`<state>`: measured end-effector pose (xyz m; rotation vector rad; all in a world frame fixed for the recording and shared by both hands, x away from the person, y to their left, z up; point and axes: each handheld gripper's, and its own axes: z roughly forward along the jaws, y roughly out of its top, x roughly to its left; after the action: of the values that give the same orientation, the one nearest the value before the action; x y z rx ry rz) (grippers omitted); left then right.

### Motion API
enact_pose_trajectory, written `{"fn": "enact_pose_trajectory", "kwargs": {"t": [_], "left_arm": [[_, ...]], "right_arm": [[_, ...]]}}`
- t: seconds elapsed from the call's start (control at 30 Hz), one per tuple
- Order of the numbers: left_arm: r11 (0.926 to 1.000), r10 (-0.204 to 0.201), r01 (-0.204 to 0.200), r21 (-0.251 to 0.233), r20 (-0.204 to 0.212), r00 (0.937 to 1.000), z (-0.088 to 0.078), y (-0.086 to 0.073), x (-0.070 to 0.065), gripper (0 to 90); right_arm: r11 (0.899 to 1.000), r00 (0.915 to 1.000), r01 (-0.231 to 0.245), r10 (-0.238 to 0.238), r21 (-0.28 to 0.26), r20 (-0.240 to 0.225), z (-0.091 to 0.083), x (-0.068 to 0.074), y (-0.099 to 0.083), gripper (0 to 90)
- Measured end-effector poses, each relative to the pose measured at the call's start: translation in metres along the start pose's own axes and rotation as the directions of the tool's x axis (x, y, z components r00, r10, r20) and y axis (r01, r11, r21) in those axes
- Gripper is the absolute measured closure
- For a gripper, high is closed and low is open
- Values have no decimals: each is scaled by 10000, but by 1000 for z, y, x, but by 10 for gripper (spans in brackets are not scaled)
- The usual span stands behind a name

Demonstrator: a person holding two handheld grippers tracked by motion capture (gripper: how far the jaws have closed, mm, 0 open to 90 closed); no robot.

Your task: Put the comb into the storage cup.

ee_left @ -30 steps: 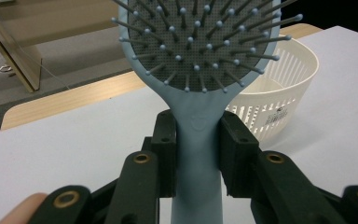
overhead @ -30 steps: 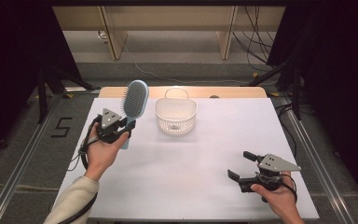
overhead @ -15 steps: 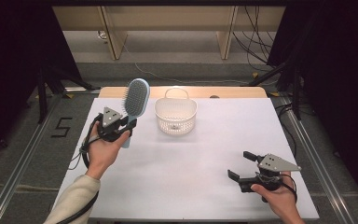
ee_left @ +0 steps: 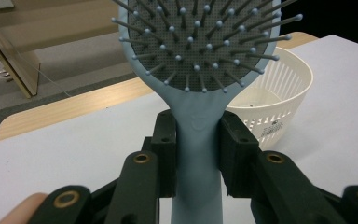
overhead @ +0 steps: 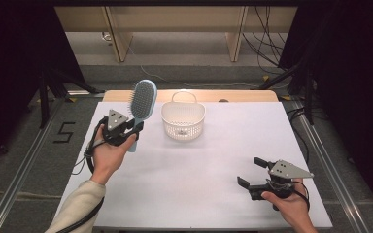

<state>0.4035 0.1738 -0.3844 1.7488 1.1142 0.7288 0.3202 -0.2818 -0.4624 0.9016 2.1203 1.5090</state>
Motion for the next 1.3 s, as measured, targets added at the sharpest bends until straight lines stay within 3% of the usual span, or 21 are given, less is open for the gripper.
{"fn": "enact_pose_trajectory", "kwargs": {"t": [1.3], "left_arm": [[9997, 162, -161, -171, 73, 9998, 9, 7, -7, 700]], "right_arm": [[10000, 10000, -5, 5, 5, -16, 0, 0, 0, 72]]}}
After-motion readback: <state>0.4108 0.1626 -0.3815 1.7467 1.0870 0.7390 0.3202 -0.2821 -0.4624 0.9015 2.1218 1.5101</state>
